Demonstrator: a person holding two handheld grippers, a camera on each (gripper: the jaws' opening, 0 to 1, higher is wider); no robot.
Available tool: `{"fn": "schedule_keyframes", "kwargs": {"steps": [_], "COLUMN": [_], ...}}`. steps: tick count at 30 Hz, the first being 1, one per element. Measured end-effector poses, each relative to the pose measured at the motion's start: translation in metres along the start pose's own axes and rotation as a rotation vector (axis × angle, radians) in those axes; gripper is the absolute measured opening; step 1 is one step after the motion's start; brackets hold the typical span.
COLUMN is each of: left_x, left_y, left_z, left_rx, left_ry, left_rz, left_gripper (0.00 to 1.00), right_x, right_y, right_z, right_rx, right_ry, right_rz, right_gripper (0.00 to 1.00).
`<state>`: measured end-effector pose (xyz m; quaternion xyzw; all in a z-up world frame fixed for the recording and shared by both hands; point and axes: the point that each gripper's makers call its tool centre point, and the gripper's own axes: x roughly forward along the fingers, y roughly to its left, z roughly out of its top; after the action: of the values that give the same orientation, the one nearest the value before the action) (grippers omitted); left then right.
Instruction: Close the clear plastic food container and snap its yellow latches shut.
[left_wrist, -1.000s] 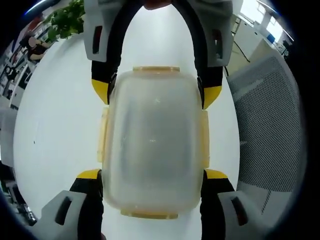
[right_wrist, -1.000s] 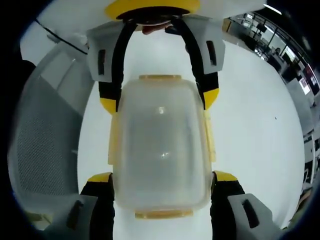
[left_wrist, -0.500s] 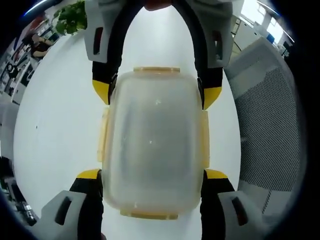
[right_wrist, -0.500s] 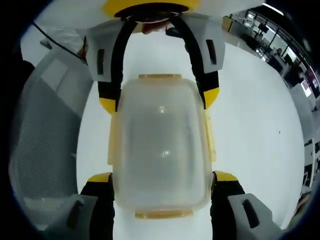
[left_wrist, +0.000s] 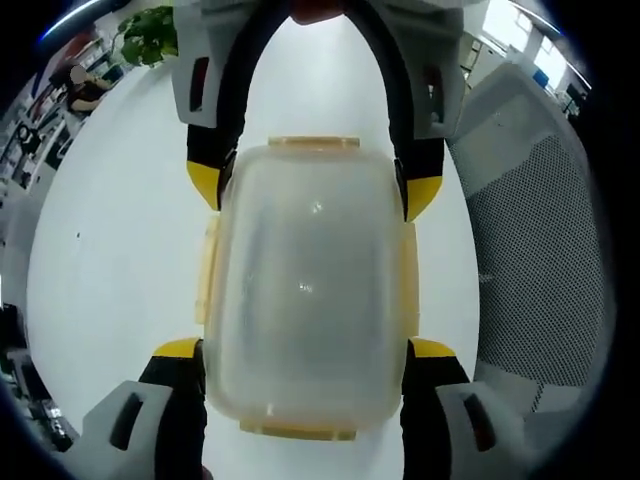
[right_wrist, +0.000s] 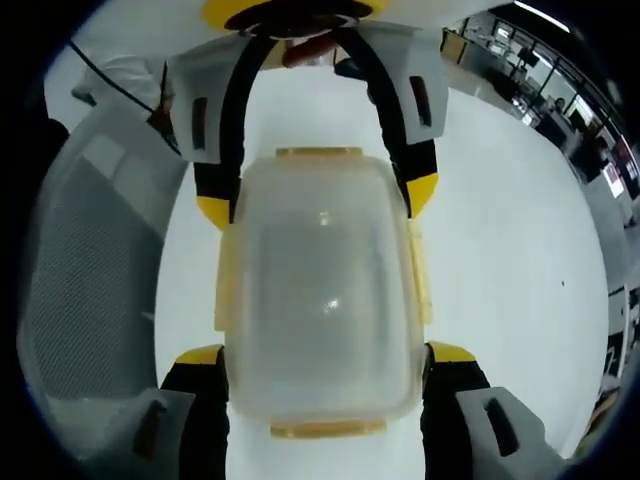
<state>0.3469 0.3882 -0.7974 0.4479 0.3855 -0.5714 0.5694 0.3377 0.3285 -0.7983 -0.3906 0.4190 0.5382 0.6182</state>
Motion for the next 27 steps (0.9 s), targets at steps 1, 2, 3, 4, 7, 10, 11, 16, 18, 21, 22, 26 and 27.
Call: {"fn": "schedule_keyframes", "kwargs": {"steps": [1,2,3,4,7,10,11,16,18,21,22,26,27], "left_x": [0.0004,0.0004,0.0012,0.0014,0.002,0.0021,0.0019,0.0021,0.0019,0.002,0.0019,0.0016,0.0021], "left_y": [0.0002,0.0002,0.0004,0.0004,0.0003,0.0007,0.0007,0.0012,0.0014,0.0017,0.002,0.0053,0.0061], "left_z": [0.0008,0.0007,0.0007,0.0005,0.0007,0.0001,0.0001,0.0015,0.0017,0.0017,0.0016,0.0008,0.0008], "left_rx": [0.001,0.0,0.0,-0.001,-0.002,-0.001,-0.001,-0.004,-0.004,-0.004,-0.002,0.003,0.004], "left_ry": [0.001,0.002,0.005,0.007,0.015,0.015,0.01,-0.013,-0.018,-0.019,-0.017,-0.021,-0.023], "left_rz": [0.0,0.002,0.005,0.007,0.012,0.01,0.007,0.004,0.003,0.001,0.001,0.001,0.001], "left_gripper": [0.8,0.8,0.8,0.81,0.81,0.81,0.81,0.82,0.82,0.82,0.81,0.81,0.81], "right_x": [-0.0001,-0.0001,-0.0002,-0.0003,-0.0004,-0.0006,-0.0006,-0.0004,-0.0006,-0.0004,-0.0003,0.0002,0.0003], "right_y": [-0.0001,-0.0001,-0.0001,0.0,-0.0001,-0.0002,-0.0003,-0.0006,-0.0009,-0.0012,-0.0012,-0.0045,-0.0051], "right_z": [-0.0002,-0.0007,-0.0008,-0.0008,-0.0006,-0.0004,-0.0003,-0.0012,-0.0013,-0.0015,-0.0014,-0.0003,-0.0004], "right_rx": [0.0,0.001,0.001,0.001,0.004,0.006,0.006,0.008,0.006,0.005,0.005,0.012,0.013], "right_ry": [0.002,0.004,0.004,0.004,0.002,-0.003,-0.004,0.008,0.012,0.017,0.019,0.019,0.022], "right_rz": [0.0,-0.001,-0.002,-0.002,-0.006,-0.007,-0.007,-0.012,-0.008,-0.003,-0.002,-0.007,-0.007], "right_gripper": [0.8,0.8,0.8,0.8,0.8,0.8,0.8,0.8,0.8,0.8,0.8,0.8,0.8]}}
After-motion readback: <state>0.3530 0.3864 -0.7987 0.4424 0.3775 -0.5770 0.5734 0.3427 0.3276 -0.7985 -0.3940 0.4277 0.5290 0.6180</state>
